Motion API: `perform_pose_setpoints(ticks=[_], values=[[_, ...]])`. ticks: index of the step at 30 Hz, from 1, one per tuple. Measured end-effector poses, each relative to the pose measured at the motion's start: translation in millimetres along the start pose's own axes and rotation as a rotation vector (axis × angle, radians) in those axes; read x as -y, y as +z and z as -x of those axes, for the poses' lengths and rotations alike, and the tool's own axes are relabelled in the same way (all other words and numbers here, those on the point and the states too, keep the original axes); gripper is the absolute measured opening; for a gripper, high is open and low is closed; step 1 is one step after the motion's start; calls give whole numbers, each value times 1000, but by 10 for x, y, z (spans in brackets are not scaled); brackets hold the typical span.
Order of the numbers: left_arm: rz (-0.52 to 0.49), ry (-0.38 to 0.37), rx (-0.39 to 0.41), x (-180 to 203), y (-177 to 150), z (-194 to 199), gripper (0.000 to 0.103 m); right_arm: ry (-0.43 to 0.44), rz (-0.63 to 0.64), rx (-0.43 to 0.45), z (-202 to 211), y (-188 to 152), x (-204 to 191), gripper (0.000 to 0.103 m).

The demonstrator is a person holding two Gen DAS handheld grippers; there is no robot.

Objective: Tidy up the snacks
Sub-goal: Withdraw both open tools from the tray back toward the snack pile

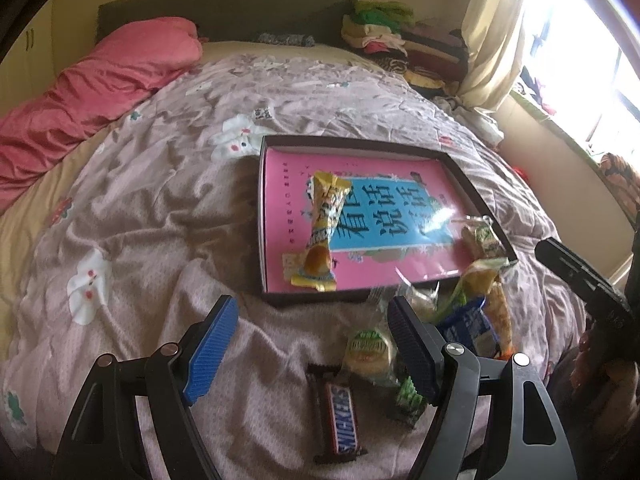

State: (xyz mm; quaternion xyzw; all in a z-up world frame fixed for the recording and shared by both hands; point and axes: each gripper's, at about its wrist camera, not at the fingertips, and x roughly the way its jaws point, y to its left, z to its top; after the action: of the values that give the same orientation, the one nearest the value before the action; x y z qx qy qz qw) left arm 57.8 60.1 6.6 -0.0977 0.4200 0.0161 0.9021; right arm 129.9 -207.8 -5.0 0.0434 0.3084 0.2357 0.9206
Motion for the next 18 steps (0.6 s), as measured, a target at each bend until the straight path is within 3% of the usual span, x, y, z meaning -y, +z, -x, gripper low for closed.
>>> perform_pose_setpoints(ticks=[10, 18], values=[[-15, 4, -18, 11, -105, 48, 78, 23, 34, -26, 65, -107, -162, 80], [-34, -16, -76, 74, -248, 9, 78, 38, 48, -50, 71, -188, -253, 81]])
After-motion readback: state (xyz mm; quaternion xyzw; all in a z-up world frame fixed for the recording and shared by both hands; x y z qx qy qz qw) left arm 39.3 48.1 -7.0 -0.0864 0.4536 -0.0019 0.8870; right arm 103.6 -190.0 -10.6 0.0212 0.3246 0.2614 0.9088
